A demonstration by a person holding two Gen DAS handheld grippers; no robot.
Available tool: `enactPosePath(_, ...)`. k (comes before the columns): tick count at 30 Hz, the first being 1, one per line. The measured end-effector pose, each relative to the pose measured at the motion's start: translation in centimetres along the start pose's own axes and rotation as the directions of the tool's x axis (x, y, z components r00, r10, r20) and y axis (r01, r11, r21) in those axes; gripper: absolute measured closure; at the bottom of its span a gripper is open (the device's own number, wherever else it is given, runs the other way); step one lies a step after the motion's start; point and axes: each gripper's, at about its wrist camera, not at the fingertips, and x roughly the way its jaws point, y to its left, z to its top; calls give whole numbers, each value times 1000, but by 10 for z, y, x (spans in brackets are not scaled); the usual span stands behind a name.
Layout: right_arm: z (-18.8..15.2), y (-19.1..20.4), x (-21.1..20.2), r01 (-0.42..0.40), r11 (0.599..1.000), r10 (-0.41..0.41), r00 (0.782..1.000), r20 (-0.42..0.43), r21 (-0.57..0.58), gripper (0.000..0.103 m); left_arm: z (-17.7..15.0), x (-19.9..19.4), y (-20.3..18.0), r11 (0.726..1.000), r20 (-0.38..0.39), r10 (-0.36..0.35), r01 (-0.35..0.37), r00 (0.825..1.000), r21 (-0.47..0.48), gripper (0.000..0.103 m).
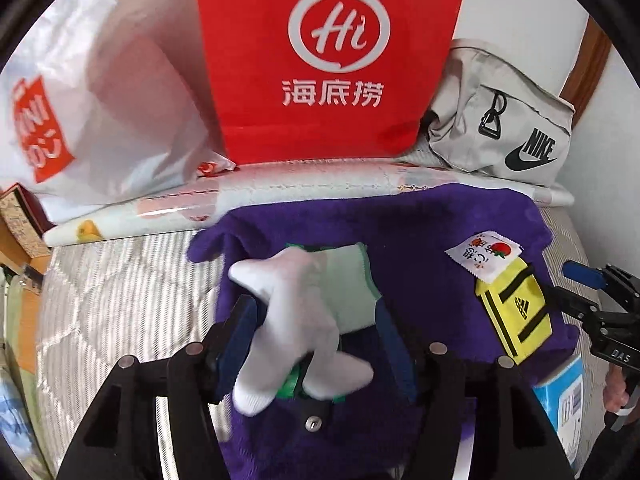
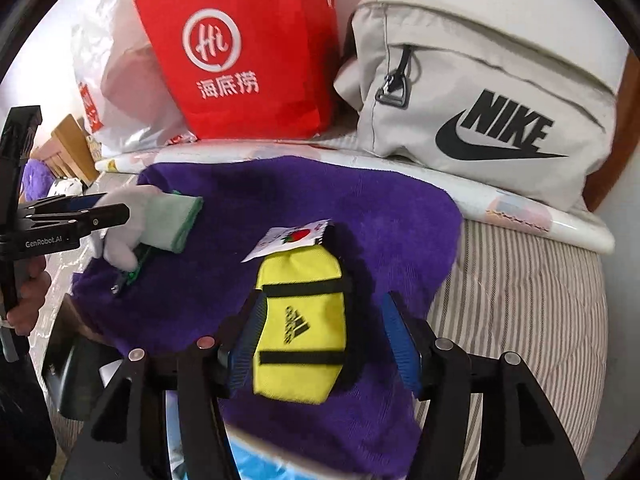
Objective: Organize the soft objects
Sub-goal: 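Lower the glove onto the towel with the left gripper while the right releases the packet, then withdraw both grippers from the towel toward the remaining items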
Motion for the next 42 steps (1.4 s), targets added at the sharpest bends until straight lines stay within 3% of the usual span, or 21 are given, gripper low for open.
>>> enactPosePath(8,-32,42,-42,-94,994,97,994,48,-62,44,-20,-32,5,1000,24,18,-18,1000,-17,40)
enactPosePath(10,-41,57,-46,-109,990,113,993,41,-85,44,-24,-37,6,1000,31,1,-1,1000,-16,34)
enactPosePath(21,-72,110,-37,-169,978,165,985,-48,-125,44,-51,-65,20,999,42,-30,31,999,-28,30)
enactPosePath(27,-80,127,-21,-149,985,142,987,-77,-85,42,-76,-75,35,997,49,-44,47,998,-57,30)
enactPosePath(29,-82,132,-16,-141,987,134,987,-87,-73,37,-87,-79,40,995,53,-67,71,996,-67,30)
enactPosePath(33,-86,141,-7,-67,997,64,994,-89,-39,35,-103,-84,46,992,65,-96,101,993,-69,30)
enactPosePath(42,-84,147,3,-19,999,21,998,-61,28,17,-125,-89,50,988,81,-145,149,986,-44,30)
